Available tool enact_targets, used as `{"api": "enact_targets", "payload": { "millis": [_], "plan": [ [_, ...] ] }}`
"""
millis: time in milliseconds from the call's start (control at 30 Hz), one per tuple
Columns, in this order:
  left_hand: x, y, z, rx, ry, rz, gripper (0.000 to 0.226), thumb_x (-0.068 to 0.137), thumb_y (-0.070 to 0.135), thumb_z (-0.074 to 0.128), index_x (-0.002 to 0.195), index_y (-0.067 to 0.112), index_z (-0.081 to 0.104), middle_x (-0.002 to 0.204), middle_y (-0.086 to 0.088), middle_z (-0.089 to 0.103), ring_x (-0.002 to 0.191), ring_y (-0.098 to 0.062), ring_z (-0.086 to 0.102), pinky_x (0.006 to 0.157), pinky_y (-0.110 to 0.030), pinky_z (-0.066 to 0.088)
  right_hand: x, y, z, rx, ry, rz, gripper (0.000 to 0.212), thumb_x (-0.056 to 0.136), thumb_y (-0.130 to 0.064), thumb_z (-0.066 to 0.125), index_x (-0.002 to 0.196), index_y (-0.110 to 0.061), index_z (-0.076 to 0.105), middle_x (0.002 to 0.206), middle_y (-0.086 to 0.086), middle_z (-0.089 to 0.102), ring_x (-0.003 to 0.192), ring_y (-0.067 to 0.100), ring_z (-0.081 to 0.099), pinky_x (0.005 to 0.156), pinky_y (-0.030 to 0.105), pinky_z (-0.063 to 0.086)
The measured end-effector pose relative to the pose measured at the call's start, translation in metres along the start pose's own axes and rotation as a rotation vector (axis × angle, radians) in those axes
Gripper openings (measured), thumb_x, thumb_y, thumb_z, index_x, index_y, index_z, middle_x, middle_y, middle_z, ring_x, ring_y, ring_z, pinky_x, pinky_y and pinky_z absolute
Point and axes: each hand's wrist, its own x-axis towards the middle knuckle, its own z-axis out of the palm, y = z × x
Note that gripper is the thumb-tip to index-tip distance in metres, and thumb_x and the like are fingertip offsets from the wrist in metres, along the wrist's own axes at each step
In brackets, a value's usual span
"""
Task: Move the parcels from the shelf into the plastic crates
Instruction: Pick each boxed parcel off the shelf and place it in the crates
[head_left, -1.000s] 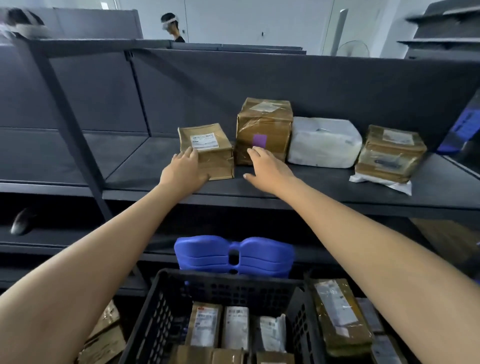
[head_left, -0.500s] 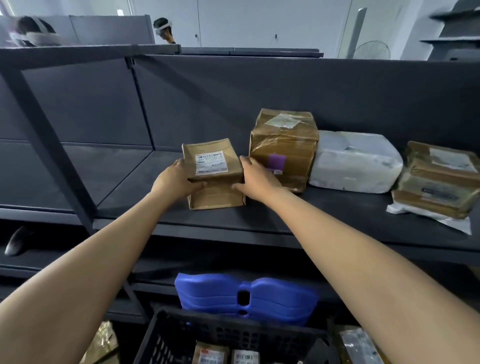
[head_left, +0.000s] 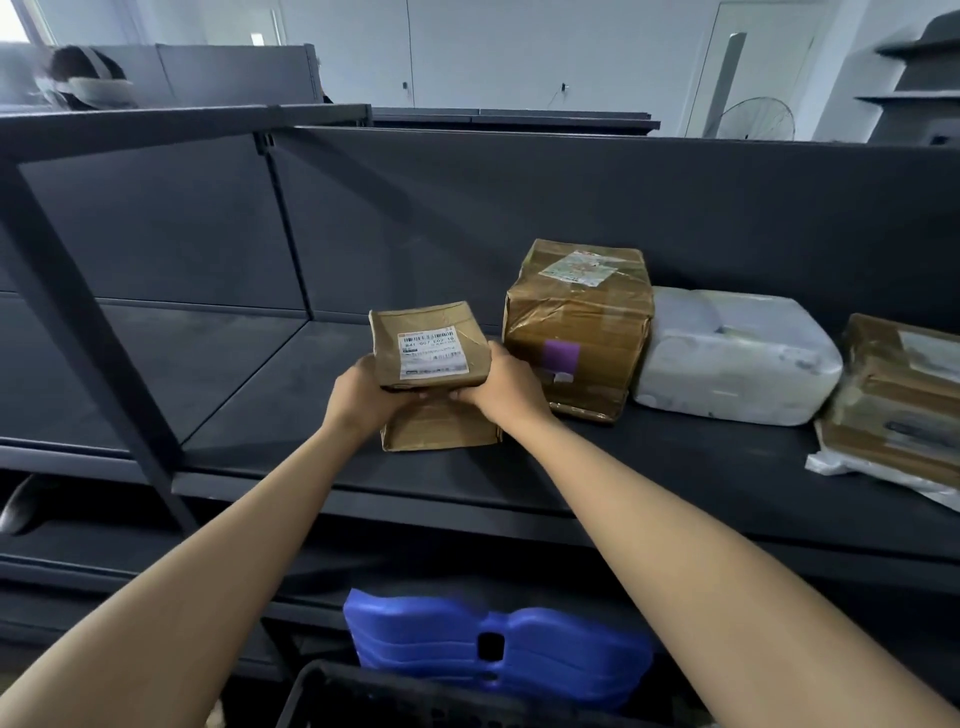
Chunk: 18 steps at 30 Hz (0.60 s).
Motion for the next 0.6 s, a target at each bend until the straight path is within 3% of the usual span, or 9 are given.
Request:
{"api": "enact_targets", "payload": {
  "millis": [167,300,400,500,600],
  "plan": [
    [-0.012,0.000,-0.002,-0.080,0.018,-0.017,0.051,0.070,0.027,0.082,0.114,0.012,0.061,0.112,-0.006,0.068,0.107,-0.027,0.061,0.079,-0.027,0.042,-0.017,-0.001,-0.003,0.176,0.066,-0.007,0.058,0.063,-0.025,0.087,0.115,-0.017,0.063,0.110,0.001,0.071,0.103,0.019,0.064,0.084,0.028,0.051],
    [-0.033,0.001,-0.012,-0.167,-0.021,-0.031,0.056,0.071,0.026,0.081,0.121,0.018,0.057,0.111,0.002,0.066,0.099,-0.017,0.059,0.079,-0.026,0.042,-0.044,0.003,-0.008,0.225,0.131,-0.070,0.070,0.065,-0.026,0.086,0.127,-0.020,0.057,0.110,-0.003,0.071,0.102,0.015,0.065,0.086,0.029,0.053],
    [-0.059,0.002,-0.026,-0.267,-0.163,-0.012,0.060,0.068,0.032,0.083,0.121,0.027,0.055,0.109,0.014,0.067,0.099,-0.007,0.062,0.079,-0.020,0.045,-0.071,0.009,-0.014,0.258,0.168,-0.096,0.077,0.066,-0.029,0.085,0.134,-0.023,0.051,0.110,-0.007,0.071,0.102,0.009,0.065,0.086,0.027,0.053],
    [-0.088,0.003,-0.034,-0.459,-0.230,-0.036,0.042,0.078,0.036,0.075,0.115,0.020,0.062,0.107,0.010,0.071,0.102,-0.006,0.065,0.085,-0.017,0.046,-0.106,0.014,-0.023,0.275,0.198,-0.113,0.081,0.070,-0.027,0.083,0.141,-0.027,0.044,0.112,-0.007,0.071,0.104,0.007,0.064,0.088,0.027,0.052],
    [-0.111,0.008,-0.033,-0.639,-0.209,-0.132,0.034,0.087,0.041,0.063,0.107,0.013,0.068,0.101,0.001,0.075,0.099,-0.016,0.069,0.095,-0.030,0.049,-0.143,0.018,-0.030,0.283,0.228,-0.151,0.081,0.075,-0.019,0.079,0.145,-0.024,0.039,0.116,-0.002,0.069,0.106,0.012,0.065,0.090,0.030,0.052]
  ]
}}
